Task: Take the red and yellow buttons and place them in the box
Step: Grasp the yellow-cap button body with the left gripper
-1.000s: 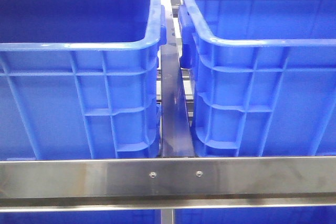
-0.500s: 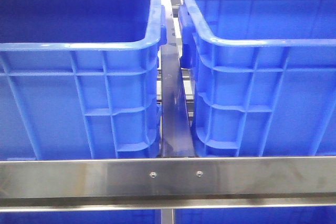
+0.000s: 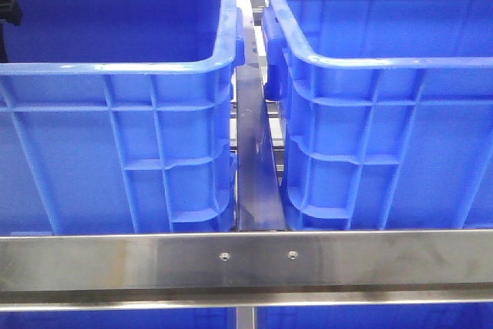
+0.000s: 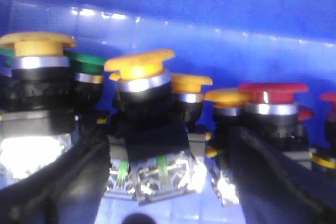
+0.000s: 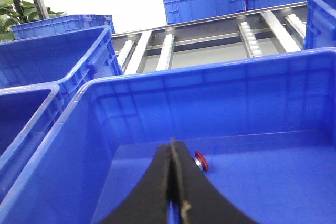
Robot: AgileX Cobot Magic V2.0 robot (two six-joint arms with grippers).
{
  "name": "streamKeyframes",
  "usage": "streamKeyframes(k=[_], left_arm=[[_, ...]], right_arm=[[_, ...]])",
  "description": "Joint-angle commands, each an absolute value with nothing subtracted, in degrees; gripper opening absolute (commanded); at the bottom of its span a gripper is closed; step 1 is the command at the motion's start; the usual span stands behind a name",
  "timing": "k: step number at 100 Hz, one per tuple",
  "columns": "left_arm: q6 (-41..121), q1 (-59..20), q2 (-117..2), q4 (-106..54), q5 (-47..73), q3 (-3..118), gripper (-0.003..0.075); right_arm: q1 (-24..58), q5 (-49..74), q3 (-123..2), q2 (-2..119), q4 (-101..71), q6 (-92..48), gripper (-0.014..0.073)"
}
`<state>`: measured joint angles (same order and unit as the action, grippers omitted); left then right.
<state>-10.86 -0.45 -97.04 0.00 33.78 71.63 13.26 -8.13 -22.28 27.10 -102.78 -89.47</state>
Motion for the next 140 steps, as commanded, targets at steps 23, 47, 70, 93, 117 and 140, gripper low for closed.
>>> streamKeyframes(k=[23, 47, 70, 93, 117, 140], left_arm=[[-11.5, -0.7, -97.6, 0.0, 30.5, 73.5, 0.043], [-11.5, -0.7, -97.8, 0.0, 30.4, 73.5, 0.0317], [-11.5, -0.7, -97.3, 0.0, 30.4, 73.5, -0.0018], [-8.6, -0.7, -92.3, 0.0, 33.6, 73.5, -0.0019], [-2.3, -1.4, -83.0, -0.9, 40.7, 72.8, -0.0019], [1.1, -6.4, -70.9, -5.1, 41.7, 68.2, -0.0019]], right_arm=[[13.3, -6.5, -23.9, 27.1, -101.9, -90.3, -0.0068], [13.3, -6.5, -23.9, 27.1, -101.9, -90.3, -0.0068], [13.3, -6.5, -23.9, 27.1, -101.9, -90.3, -0.0068], [13.3, -6.5, -23.9, 27.1, -101.9, -90.3, -0.0068], [13.3, -6.5, -23.9, 27.1, -101.9, -90.3, -0.0068], [13.3, -6.5, -23.9, 27.1, -101.9, -90.3, -0.0068]])
